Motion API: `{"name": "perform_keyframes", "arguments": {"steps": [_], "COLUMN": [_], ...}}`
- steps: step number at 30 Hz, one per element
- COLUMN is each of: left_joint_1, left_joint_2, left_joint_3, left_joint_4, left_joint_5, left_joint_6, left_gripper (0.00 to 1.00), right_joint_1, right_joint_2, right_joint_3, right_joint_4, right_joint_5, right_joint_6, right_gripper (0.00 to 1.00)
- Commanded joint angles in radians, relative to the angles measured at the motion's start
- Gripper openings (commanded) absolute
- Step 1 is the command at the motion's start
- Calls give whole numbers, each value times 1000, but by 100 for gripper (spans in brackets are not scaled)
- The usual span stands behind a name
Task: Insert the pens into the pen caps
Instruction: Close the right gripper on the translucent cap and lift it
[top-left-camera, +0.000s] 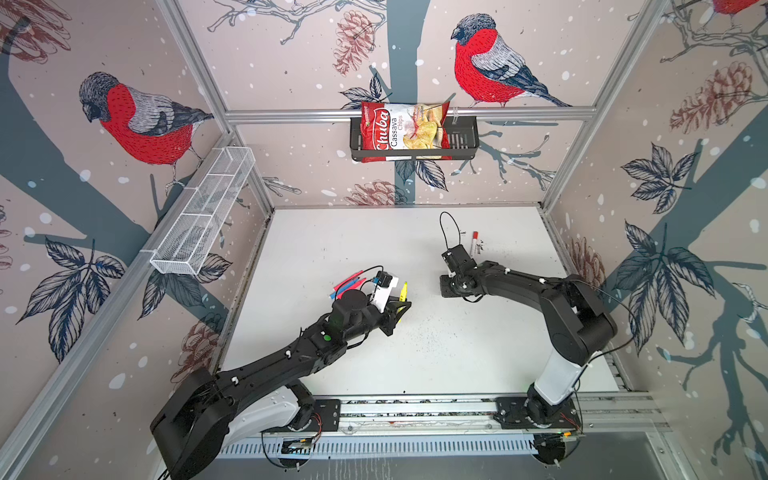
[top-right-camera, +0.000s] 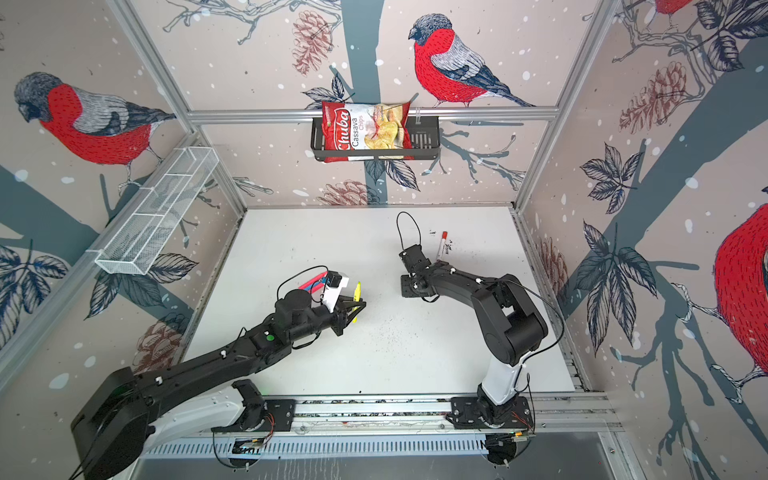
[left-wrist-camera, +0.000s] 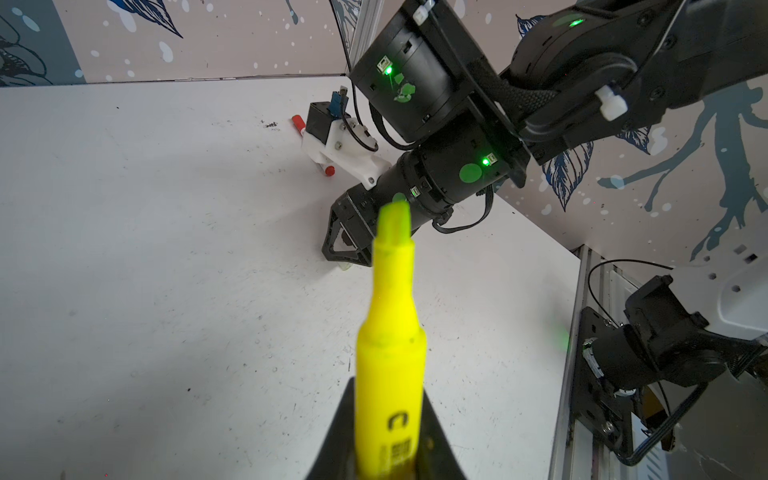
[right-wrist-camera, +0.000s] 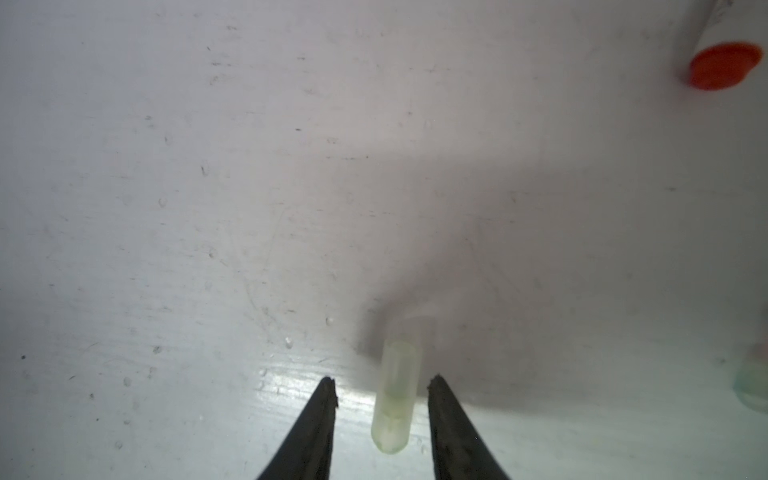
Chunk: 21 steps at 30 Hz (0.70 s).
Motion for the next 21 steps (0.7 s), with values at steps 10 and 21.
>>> {"name": "perform_keyframes", "arguments": {"steps": [10,21], "left_joint_1": [1,1], "left_joint_2": [-7,3], "left_joint_3": [3,-3], "left_joint_4": [-4,26], "left_joint_5": [-4,9], "left_joint_6": [7,-4], "left_gripper": [0,0], "right_joint_1": [14,8], "right_joint_2": [50,-119], "right_joint_3": [27,-50], "right_joint_4": [-54,87], "right_joint_5": [33,-141], "right_joint_6": [-14,-36], "right_gripper": [26,7]}}
